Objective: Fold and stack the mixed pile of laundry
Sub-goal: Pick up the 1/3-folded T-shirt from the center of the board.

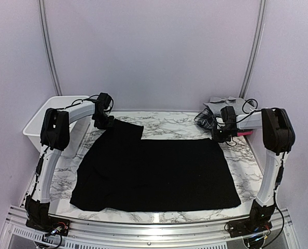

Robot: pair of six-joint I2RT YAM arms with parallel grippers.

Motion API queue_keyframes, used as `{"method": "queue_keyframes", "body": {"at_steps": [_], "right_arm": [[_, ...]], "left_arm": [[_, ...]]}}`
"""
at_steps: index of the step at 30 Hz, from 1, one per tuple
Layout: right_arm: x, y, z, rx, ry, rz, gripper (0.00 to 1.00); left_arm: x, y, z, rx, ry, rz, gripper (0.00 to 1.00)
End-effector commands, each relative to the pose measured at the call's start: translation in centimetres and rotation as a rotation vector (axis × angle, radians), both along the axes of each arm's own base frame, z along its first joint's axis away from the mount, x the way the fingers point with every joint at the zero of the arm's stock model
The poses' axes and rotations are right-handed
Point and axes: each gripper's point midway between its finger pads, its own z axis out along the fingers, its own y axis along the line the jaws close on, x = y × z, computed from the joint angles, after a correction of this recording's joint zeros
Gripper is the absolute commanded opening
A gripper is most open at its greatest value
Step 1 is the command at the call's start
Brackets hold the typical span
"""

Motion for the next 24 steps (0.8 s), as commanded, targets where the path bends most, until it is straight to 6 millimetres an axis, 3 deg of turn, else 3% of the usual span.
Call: {"method": "queue_keyframes", "body": {"at_steps": [1,4,12,18,24], "right_arm": [[-0.8,1.4,0.1,0.026,0.03,0.043,0.0],[-0.9,1.5,1.0,0.034,0.014,0.048,0.0],[-1.1,1.9,4.6,0.073,-0.062,0.048,0.0],[-1.2,1.9,7.0,0.076,-0.108,0.045,0.0],[-1.9,1.8,8.1,0.077,-0.122,0.05,0.0]], "left_arm": [[-2.8,-0.7,-3.3,-0.03,0.139,-0.045,0.12],[-1.5,-1.1,-0.7,-0.047,0.079,-0.057,0.01],[-0.8,-0.9,6.0,-0.053,-0.048,-0.045,0.0],[-1.5,-0.7,10.7,-0.062,-0.136,-0.043,0.0],[-3.3,-0.3,12.9,-0.064,-0.159,-0.043,0.0]]}}
